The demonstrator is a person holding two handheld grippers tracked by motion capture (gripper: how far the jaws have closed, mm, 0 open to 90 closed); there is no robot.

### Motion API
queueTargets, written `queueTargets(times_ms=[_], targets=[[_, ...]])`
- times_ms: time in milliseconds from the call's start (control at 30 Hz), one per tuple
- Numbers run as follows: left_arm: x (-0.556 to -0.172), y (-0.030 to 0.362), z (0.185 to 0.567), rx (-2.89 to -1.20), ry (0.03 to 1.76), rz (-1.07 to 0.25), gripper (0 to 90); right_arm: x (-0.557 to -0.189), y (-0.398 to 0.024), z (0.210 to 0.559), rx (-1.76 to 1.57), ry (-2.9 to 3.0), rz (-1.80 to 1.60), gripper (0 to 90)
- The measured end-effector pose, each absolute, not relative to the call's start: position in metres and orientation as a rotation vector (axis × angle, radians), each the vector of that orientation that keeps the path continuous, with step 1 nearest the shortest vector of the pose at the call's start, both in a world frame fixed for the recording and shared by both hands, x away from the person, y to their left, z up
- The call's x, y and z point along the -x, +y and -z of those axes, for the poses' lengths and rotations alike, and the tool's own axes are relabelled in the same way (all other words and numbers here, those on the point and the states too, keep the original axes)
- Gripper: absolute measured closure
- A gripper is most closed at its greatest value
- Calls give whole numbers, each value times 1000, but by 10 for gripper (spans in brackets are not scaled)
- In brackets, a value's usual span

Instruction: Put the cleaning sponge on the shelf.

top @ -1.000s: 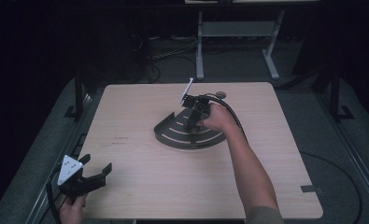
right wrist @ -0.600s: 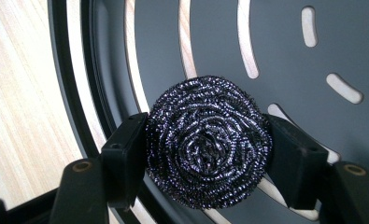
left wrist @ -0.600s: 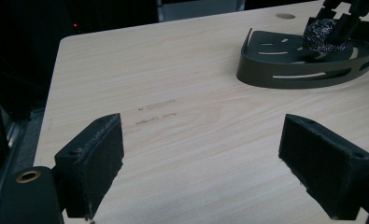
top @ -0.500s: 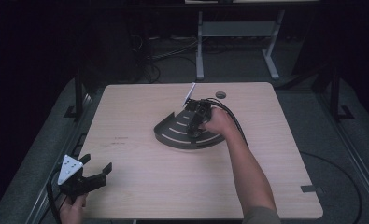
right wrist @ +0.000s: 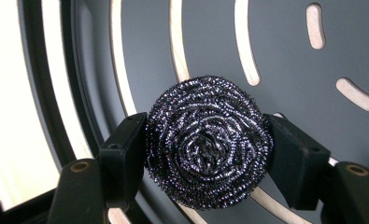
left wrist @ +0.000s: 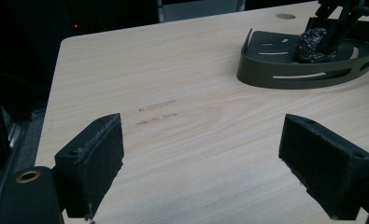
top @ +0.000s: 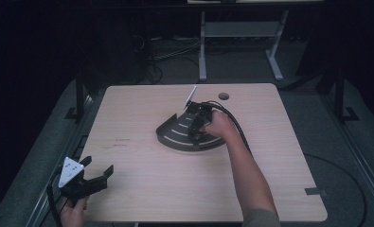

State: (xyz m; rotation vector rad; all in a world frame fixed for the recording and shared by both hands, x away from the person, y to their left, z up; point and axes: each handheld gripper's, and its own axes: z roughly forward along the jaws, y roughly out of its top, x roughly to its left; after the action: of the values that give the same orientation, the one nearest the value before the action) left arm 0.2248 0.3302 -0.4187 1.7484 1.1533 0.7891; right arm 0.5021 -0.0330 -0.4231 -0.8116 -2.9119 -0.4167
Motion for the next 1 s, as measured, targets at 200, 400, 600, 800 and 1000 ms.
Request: queueTargets(times_ms=[200, 400, 600, 800, 1000], targets=[[-224, 331, 419, -1746, 1152, -790, 132, -501, -36, 421, 843, -2911, 440, 242], [-224, 330, 419, -1754, 1149, -788, 133, -494, -50, 408, 867, -2909, 499, 204], [-224, 330, 419, -1749, 1154, -788, 132, -483, -64, 391, 870, -2918, 524, 186], [-224, 329, 419, -1753, 1150, -785, 133, -465, -78, 379, 858, -2929, 556, 173], [-223, 326, 419, -1760, 1146, -783, 132, -453, -86, 371, 848, -2933, 575, 173]])
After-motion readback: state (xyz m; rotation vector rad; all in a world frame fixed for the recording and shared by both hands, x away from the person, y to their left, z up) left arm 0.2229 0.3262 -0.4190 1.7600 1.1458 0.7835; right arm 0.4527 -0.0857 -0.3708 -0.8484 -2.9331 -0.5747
